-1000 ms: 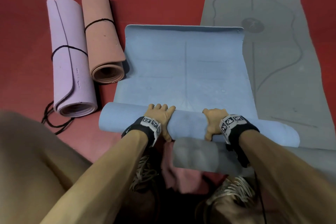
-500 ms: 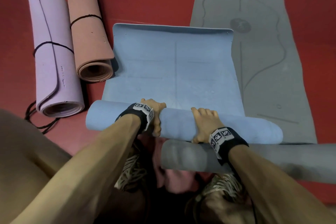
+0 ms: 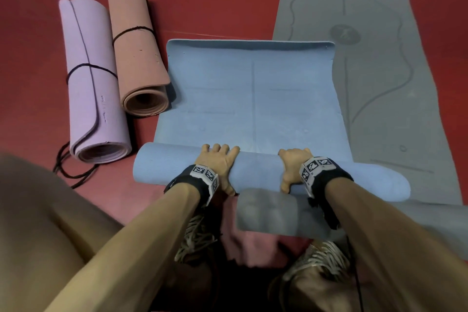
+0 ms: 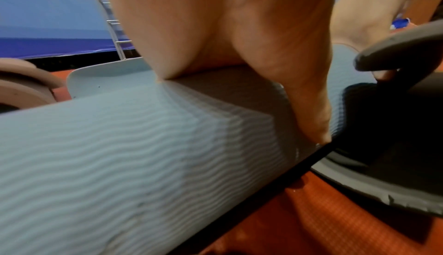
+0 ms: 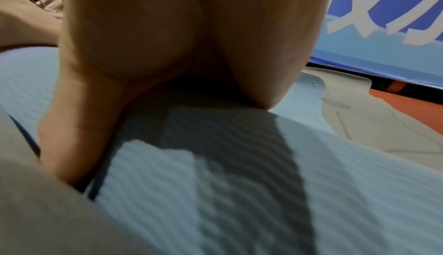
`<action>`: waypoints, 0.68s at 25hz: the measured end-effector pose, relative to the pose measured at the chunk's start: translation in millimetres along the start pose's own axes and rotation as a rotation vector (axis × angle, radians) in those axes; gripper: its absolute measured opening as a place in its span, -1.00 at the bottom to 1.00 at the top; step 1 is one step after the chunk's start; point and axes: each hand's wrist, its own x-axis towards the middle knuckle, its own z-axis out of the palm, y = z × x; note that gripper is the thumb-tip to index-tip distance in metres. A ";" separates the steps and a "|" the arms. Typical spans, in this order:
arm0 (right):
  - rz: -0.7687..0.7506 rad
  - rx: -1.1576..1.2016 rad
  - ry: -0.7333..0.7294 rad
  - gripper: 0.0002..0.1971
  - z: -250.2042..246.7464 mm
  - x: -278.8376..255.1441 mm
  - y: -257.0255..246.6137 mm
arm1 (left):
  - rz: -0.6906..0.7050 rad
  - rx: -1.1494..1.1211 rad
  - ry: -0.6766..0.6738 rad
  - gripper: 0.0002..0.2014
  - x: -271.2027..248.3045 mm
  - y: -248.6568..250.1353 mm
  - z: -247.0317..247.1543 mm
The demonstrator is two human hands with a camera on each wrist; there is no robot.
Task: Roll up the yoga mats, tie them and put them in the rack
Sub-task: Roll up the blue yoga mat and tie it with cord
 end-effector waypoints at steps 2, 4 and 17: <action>0.003 -0.015 0.012 -0.18 3.5 -2.7 -0.7 | 0.010 0.000 -0.006 0.07 1.3 1.4 -1.3; -0.001 -0.030 0.063 -0.14 10.2 -8.9 -2.9 | 0.010 -0.020 -0.031 -0.04 5.3 -0.6 -7.3; -0.035 -0.090 0.234 -0.18 24.2 -17.2 -4.6 | -0.037 -0.083 -0.156 -0.10 20.9 -4.0 -22.0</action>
